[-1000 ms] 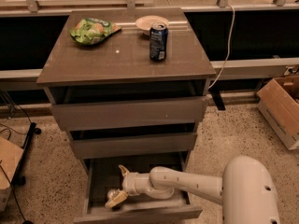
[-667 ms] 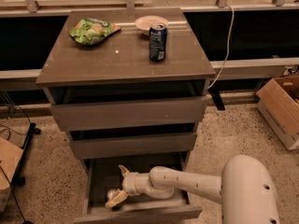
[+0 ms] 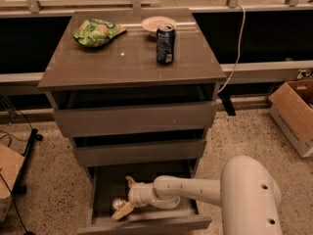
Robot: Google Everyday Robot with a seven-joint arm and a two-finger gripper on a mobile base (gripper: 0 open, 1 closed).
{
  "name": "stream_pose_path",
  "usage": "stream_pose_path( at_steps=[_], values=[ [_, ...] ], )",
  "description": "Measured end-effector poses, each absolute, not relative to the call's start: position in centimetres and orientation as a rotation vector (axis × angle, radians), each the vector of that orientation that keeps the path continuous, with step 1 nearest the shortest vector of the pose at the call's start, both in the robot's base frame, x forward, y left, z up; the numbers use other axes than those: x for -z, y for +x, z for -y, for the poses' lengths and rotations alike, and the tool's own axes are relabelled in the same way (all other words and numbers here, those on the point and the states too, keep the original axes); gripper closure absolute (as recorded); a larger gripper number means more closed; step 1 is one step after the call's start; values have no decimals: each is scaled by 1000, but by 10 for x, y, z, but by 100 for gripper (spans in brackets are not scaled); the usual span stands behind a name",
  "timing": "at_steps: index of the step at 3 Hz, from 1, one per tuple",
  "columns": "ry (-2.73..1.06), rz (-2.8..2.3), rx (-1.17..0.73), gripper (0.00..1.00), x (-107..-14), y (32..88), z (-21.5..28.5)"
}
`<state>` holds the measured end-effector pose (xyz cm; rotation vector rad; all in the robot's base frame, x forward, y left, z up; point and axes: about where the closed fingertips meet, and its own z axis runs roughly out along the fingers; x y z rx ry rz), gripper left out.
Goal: Pick 7up can from bottom drawer and place on counter
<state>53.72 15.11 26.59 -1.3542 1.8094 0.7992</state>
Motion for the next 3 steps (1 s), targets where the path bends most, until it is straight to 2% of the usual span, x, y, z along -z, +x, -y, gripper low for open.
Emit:
stream_pose_path(
  at_steps=[3],
  values=[
    [-1310, -1884, -804, 0, -212, 542, -147]
  ],
)
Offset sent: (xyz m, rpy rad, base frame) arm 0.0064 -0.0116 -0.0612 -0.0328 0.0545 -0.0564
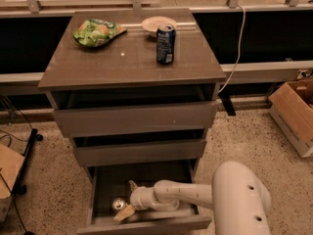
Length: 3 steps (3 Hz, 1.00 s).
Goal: Pick 7up can from bottom drawer and place on counter
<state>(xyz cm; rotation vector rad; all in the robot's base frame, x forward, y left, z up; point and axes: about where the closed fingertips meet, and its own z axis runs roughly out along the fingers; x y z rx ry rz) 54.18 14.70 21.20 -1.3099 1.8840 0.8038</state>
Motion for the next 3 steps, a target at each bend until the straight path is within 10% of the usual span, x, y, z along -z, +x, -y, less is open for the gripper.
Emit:
stream_pose_path(
  at_steps=[1, 3],
  values=[
    [-1277, -1905, -841, 0, -193, 542, -150],
    [-1241, -1887, -919, 47, -178, 542, -162]
  ],
)
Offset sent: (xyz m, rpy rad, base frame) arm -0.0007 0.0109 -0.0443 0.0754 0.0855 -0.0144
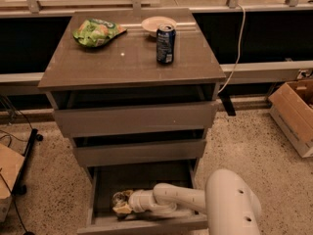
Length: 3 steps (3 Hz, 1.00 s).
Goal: Pick 7up can from bottom drawer and place on counter
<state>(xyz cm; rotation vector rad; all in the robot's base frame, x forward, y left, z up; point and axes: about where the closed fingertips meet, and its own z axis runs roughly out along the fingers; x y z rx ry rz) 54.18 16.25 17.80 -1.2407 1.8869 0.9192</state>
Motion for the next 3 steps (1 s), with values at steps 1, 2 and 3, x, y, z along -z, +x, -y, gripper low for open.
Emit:
stream_pose_path(
  at_steps=[1, 2, 3],
  values=[
    [-1240, -1868, -935, 69, -180, 543, -168],
    [-1233, -1838, -971, 93, -203, 541, -166],
    [-1253, -1770, -1006, 100, -249, 535, -155]
  ],
)
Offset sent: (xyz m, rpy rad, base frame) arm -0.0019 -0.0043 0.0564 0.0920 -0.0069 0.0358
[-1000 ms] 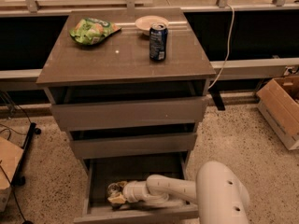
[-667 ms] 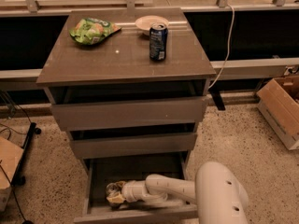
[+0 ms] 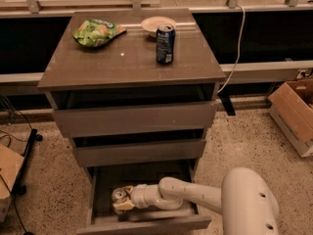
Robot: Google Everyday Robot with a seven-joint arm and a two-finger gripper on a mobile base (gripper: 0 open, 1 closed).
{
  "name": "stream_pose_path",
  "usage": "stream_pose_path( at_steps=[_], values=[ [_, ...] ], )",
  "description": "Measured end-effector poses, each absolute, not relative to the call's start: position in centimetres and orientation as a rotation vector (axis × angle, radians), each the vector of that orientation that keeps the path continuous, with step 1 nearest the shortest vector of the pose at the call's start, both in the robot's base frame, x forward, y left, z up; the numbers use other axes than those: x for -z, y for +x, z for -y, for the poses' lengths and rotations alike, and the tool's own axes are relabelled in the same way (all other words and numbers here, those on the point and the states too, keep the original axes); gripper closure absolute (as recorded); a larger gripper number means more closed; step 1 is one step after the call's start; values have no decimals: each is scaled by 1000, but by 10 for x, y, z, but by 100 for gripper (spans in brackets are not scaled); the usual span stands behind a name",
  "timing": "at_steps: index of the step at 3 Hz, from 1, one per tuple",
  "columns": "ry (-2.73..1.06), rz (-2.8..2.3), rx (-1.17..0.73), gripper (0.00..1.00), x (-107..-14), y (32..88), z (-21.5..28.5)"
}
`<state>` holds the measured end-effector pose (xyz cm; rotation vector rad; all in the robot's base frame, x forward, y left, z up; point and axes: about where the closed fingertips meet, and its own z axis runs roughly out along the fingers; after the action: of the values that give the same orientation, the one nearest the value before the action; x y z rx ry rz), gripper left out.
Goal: Pick 7up can from bottom drawer and place on counter
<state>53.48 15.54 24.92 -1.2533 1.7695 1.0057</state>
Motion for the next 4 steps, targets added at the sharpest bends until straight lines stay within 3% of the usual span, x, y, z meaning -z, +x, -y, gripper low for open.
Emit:
stream_pose_path(
  at_steps=[2, 4],
  values=[
    [-1316, -1621, -1084, 100, -384, 527, -119],
    [-1430, -1616, -966, 100, -524, 547, -113]
  ],
)
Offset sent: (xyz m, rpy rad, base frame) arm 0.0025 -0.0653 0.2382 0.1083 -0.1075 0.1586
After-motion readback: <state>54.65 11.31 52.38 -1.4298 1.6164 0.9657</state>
